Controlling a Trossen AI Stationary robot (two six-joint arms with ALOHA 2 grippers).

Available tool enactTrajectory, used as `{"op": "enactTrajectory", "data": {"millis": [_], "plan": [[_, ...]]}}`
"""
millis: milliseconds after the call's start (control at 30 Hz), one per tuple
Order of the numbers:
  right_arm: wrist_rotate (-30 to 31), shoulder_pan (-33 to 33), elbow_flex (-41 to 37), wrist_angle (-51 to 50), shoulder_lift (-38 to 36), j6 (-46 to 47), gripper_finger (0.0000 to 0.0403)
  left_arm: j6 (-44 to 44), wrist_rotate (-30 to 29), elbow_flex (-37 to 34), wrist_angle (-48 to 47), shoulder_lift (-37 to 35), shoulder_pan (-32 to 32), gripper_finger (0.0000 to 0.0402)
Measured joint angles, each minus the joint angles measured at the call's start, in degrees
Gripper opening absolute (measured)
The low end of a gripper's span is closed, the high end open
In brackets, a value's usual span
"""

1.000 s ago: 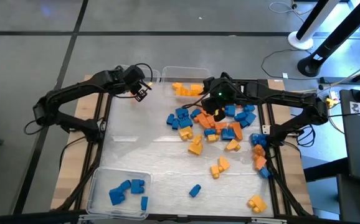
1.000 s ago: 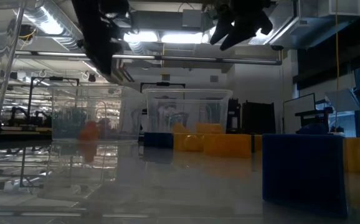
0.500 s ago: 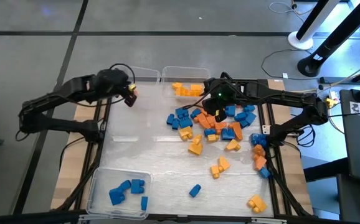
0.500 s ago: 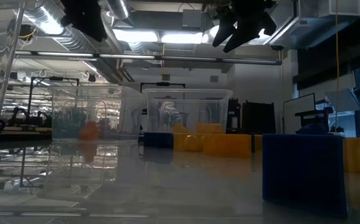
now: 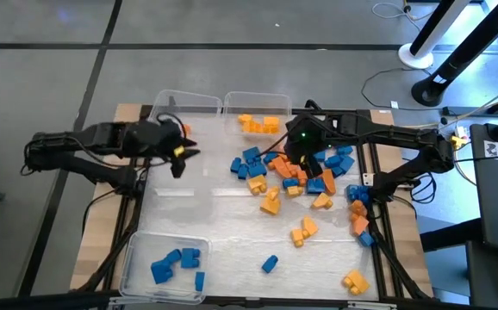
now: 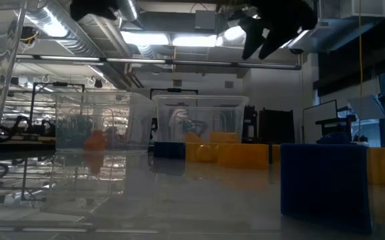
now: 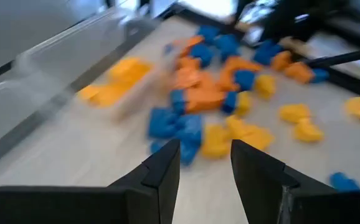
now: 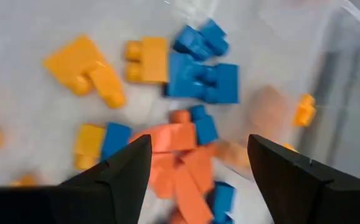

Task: Sort blocks
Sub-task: Put the yellow game piece into the top right transparent bin

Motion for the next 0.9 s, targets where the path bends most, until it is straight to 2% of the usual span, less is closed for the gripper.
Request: {"op": "enactTrajectory", "data": {"millis": [233,433,800,900], "plan": [[-1.6,4.8,0.0,-2.9,0.0,3.5,0.0264,3.6,0.0,-6.9,15.8,0.0,-7.4,0.0131],[-1.4,11.7,-2.9,1.1,0.0,8.6,0.0264,3.6,0.0,-11.2,19.4,0.2,-11.0,0.0131],[5.5,22.6,-19.4,18.9,0.0,31.2,0.0264,7.6,-0.1,-17.1,28.4,3.8,-14.2,0.0131],[8.7,24.3,-23.8,27.4,0.0,36.8,0.0264,9.6,-0.1,-18.0,31.0,5.3,-15.0,0.0131]]}}
